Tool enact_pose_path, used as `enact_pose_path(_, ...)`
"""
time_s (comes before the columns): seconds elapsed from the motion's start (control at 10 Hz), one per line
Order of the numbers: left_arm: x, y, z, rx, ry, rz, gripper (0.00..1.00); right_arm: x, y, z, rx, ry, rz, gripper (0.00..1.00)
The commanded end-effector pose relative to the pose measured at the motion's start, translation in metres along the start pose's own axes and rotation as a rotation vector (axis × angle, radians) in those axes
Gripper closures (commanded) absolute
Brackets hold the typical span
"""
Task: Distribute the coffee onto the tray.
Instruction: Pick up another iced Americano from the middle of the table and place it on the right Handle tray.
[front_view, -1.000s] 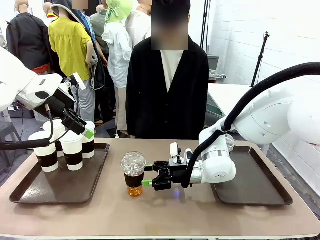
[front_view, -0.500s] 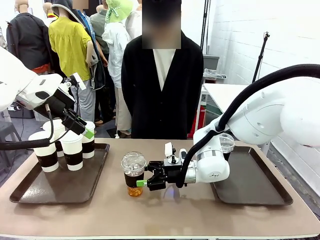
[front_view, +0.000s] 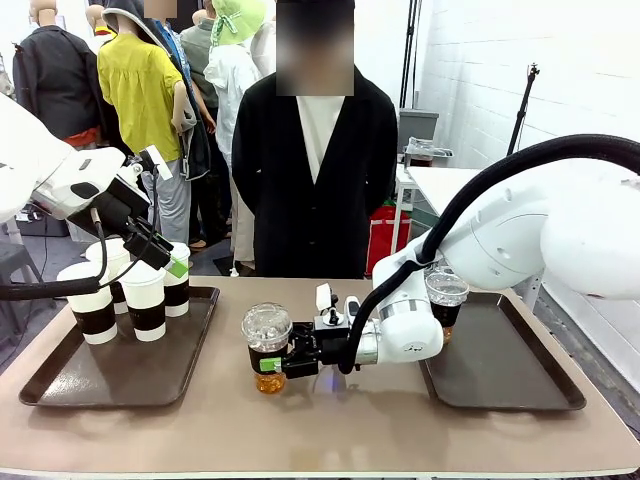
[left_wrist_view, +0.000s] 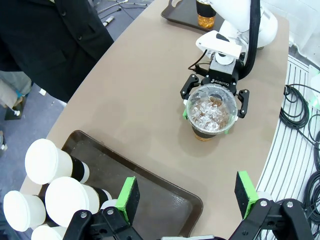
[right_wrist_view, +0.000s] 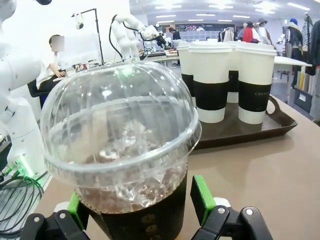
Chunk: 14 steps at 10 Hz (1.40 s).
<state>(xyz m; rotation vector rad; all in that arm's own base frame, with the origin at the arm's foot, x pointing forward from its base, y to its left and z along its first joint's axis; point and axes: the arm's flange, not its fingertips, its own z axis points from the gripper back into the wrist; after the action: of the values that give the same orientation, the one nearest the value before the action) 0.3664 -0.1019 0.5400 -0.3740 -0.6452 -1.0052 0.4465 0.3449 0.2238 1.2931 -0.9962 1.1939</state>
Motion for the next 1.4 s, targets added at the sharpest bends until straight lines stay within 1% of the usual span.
enact_pose_path(0.0,-0.001,0.002,0.001,-0.010,-0.005,-0.005,0.00,-0.001,-0.007,-0.005,0.028,0.018,-0.015,0.00)
enact_pose_path(0.1,-0.001,0.002,0.001,-0.010,-0.005,-0.005,0.00,-0.001,-0.003,-0.005,0.030,0.034,-0.030,0.17)
enact_pose_path(0.3,-0.001,0.002,0.001,-0.010,-0.005,-0.005,0.00,-0.002,-0.001,-0.001,0.015,0.021,-0.023,0.56)
enact_pose_path(0.6,-0.001,0.002,0.001,-0.010,-0.005,-0.005,0.00,0.003,0.005,0.006,0.005,0.006,-0.018,0.56)
enact_pose_path(0.8,-0.001,0.002,0.001,-0.010,-0.005,-0.005,0.00,0.021,0.017,0.027,0.020,-0.027,-0.016,0.56)
enact_pose_path(0.9,-0.001,0.002,0.001,-0.010,-0.005,-0.005,0.00,0.034,0.028,0.043,-0.004,-0.043,-0.008,0.56)
enact_pose_path(1.2,-0.001,0.002,0.001,-0.010,-0.005,-0.005,0.00,0.073,0.061,0.121,-0.110,-0.059,0.009,0.56)
enact_pose_path(1.3,-0.001,0.002,0.001,-0.010,-0.005,-0.005,0.00,0.079,0.069,0.146,-0.100,-0.053,-0.021,0.56)
